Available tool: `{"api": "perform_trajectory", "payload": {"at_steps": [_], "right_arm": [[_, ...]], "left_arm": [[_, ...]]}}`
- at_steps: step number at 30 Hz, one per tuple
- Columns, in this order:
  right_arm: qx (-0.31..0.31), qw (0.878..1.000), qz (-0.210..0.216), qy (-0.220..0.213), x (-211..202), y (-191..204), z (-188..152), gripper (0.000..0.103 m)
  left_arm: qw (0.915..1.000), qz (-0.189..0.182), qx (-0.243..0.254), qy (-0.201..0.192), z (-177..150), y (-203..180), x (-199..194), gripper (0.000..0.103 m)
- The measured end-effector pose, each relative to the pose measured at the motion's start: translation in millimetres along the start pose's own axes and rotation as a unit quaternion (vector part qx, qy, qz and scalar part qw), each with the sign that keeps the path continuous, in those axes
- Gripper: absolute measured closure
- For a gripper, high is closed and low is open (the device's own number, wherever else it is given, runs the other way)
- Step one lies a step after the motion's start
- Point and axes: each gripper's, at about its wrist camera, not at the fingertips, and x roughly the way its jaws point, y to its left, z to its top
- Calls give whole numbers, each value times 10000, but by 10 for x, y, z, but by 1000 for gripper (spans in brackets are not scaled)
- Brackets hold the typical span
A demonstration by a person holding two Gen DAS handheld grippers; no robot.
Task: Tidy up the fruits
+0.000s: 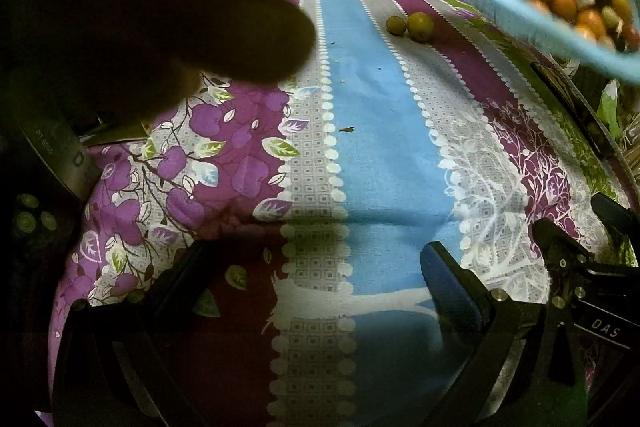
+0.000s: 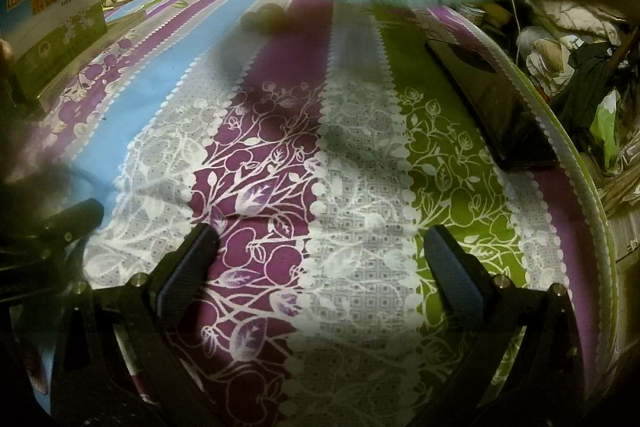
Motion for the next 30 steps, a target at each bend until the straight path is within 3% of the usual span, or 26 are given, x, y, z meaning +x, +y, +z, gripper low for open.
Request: {"api": "perform_trajectory", "payload": {"at_steps": [30], "right_arm": [[-3, 10000, -1, 6, -14, -4, 4, 0]], "left_arm": [[10000, -4, -4, -1, -41, -34, 63, 0]]}}
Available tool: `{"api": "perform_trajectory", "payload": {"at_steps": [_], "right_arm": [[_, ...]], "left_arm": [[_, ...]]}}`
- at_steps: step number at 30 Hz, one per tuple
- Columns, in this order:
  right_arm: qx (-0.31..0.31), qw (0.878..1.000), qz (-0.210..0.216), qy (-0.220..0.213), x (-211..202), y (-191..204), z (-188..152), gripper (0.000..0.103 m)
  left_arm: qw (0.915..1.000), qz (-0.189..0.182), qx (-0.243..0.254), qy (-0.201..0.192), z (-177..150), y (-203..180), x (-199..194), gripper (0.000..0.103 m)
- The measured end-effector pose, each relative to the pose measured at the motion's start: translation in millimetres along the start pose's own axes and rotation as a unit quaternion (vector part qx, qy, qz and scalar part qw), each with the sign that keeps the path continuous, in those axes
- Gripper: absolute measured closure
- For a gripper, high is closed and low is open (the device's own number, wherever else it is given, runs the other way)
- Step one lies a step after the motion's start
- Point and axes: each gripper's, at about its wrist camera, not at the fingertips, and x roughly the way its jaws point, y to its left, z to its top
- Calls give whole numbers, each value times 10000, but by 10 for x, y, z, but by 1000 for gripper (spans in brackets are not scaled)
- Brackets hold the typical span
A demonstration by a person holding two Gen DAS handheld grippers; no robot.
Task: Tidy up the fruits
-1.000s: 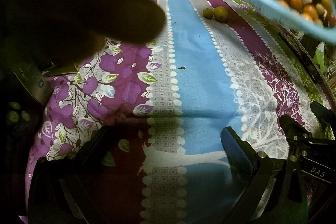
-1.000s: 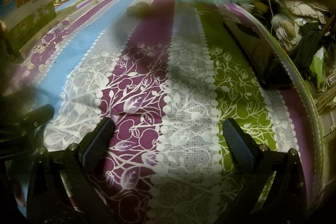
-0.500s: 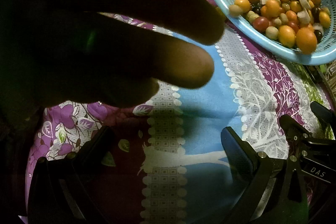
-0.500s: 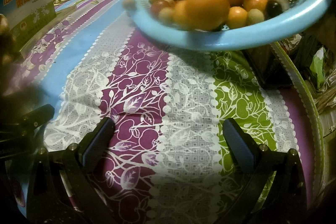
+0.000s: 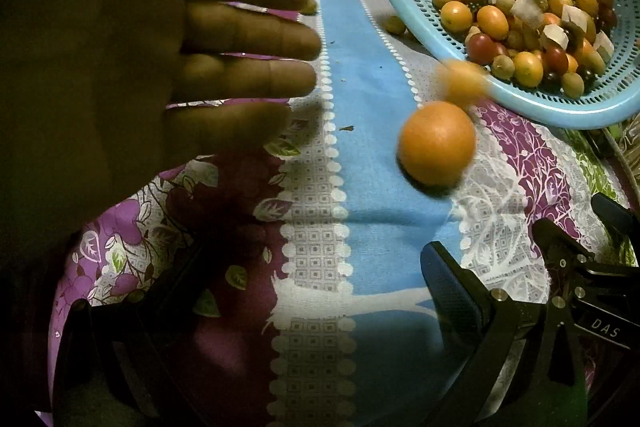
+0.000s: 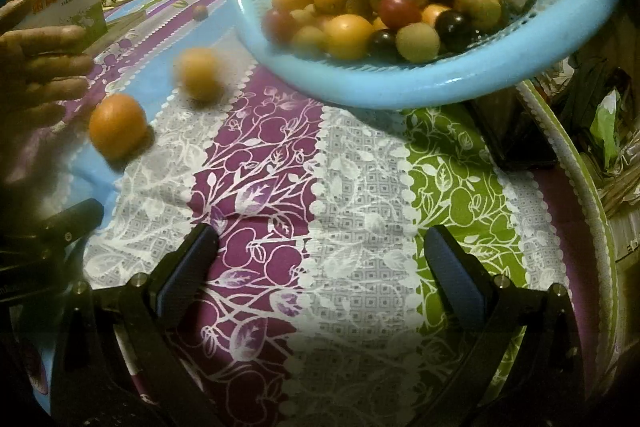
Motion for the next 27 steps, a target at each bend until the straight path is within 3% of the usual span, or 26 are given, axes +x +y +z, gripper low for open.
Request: {"api": "perform_trajectory", "payload": {"at_steps": [27], "right_arm": [[-8, 10000, -7, 15, 19, 11, -7, 0]], "left_arm": [[10000, 30, 25, 9, 5, -63, -48, 0]]}}
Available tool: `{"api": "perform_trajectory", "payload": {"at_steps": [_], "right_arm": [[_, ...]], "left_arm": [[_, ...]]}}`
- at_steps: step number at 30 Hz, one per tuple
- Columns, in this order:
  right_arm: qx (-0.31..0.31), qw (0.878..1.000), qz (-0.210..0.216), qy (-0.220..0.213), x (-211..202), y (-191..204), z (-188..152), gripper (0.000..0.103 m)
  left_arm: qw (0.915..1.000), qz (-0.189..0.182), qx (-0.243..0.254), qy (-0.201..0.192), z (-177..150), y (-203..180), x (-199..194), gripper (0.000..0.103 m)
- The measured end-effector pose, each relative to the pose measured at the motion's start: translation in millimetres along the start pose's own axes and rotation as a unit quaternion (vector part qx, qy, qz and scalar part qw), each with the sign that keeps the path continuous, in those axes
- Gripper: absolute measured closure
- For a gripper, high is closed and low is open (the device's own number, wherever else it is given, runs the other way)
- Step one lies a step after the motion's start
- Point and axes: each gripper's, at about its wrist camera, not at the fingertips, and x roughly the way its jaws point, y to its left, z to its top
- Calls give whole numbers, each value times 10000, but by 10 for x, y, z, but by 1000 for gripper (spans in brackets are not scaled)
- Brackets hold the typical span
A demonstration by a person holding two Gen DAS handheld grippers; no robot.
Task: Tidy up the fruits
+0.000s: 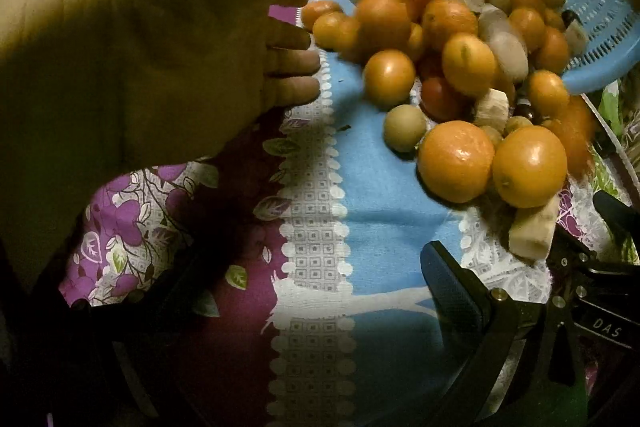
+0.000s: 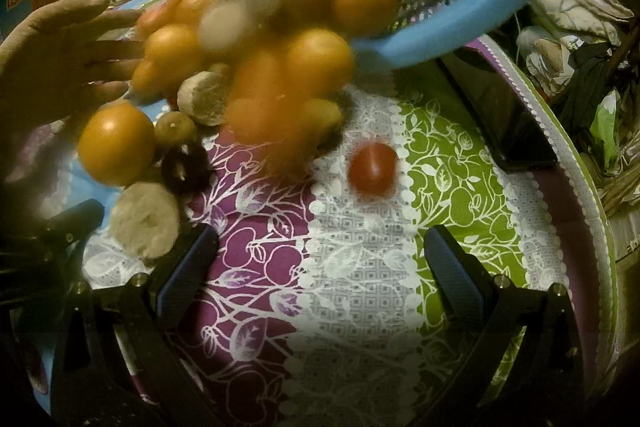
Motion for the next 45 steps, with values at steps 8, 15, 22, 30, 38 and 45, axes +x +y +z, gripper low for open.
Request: {"api": "perform_trajectory", "payload": {"at_steps": [8, 15, 22, 30, 38, 45], "right_arm": [[-10, 10000, -13, 1, -11, 3, 2, 0], [1, 10000, -4, 13, -16, 1, 8, 0], [-1, 10000, 1, 1, -9, 0, 11, 0], [1, 10000, 4, -9, -7, -1, 6, 0], [2, 10000, 3, -10, -4, 3, 2, 0], [2, 10000, 3, -9, -4, -2, 8, 0]], "left_arm": [[10000, -15, -15, -2, 19, 59, -51, 0], [10000, -22, -22, 5, 22, 77, -22, 0], [10000, -20, -21, 9, 75, 101, -79, 0], [10000, -19, -22, 8, 74, 101, -79, 0], [10000, -20, -24, 9, 69, 115, -70, 0], [10000, -20, -25, 10, 72, 119, -70, 0]]}}
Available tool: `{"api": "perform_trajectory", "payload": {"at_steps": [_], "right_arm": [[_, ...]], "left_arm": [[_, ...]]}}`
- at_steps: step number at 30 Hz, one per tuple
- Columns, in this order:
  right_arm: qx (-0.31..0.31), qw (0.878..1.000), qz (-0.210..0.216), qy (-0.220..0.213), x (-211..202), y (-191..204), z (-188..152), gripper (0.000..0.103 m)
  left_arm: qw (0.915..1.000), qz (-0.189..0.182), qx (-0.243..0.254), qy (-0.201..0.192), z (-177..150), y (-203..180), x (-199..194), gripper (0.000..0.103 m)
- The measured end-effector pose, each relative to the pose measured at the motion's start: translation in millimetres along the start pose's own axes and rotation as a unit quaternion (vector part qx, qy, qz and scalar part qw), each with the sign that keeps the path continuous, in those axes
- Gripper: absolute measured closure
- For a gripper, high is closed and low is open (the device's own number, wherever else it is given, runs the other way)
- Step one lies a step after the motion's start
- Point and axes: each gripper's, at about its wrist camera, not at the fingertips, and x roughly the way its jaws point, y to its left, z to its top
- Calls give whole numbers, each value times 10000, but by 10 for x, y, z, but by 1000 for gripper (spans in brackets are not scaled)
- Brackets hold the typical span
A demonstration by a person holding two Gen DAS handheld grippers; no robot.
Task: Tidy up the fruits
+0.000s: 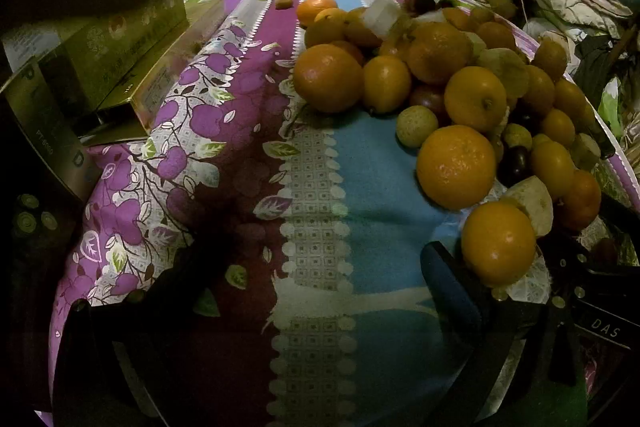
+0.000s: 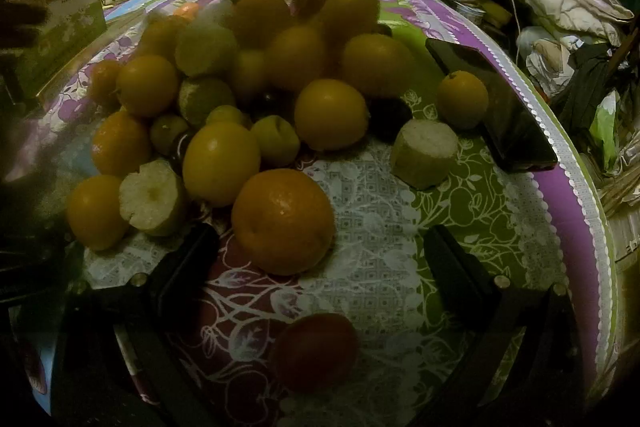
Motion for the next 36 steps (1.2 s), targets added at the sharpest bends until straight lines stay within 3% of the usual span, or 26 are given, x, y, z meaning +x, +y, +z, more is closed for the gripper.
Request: {"api": "perform_trajectory", "payload": {"at_steps": [36], "right_arm": [[-2, 10000, 1, 2, 0, -5, -1, 0]], "left_arm": [[10000, 4, 3, -4, 0, 13, 3, 0]]}}
